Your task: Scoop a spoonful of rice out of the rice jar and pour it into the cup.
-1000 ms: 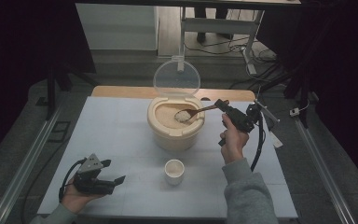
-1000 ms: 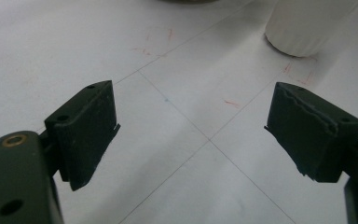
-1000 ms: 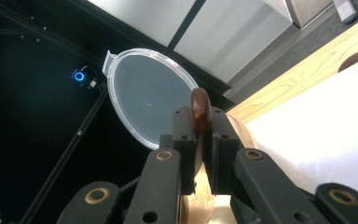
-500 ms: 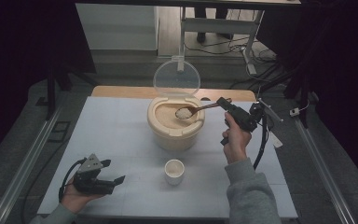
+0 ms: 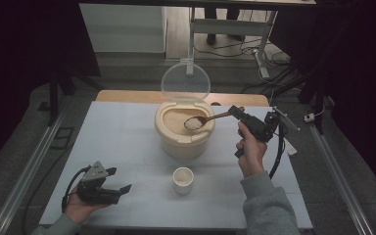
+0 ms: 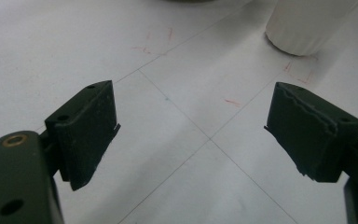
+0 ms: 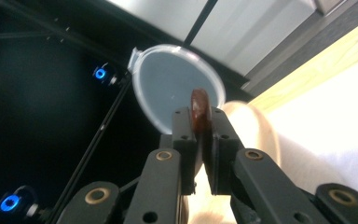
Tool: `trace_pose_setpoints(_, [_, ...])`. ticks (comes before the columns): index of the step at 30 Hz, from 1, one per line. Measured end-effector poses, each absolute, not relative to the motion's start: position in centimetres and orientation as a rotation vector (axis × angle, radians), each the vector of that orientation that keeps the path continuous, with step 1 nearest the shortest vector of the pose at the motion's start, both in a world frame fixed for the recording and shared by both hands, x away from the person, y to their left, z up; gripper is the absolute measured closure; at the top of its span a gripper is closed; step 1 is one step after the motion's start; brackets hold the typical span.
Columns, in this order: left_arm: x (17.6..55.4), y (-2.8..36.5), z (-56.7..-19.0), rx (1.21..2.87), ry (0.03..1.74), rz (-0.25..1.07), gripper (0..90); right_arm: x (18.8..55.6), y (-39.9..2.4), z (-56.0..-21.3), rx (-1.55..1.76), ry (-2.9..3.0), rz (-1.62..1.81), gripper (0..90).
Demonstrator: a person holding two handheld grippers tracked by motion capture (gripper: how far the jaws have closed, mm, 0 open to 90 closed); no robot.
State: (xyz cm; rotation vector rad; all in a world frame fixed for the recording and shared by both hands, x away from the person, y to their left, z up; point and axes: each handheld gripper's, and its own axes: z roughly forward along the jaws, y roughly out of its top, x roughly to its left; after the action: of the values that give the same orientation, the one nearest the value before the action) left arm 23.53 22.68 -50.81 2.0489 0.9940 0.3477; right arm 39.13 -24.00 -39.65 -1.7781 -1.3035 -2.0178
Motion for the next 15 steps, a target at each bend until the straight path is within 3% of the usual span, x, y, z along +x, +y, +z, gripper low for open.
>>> trace_pose_setpoints(15, [23.6,22.7,-50.8,2.047,0.999,0.345,16.0,35.0,-24.6,-40.8,-1.655,-1.439,-1.897,84.0])
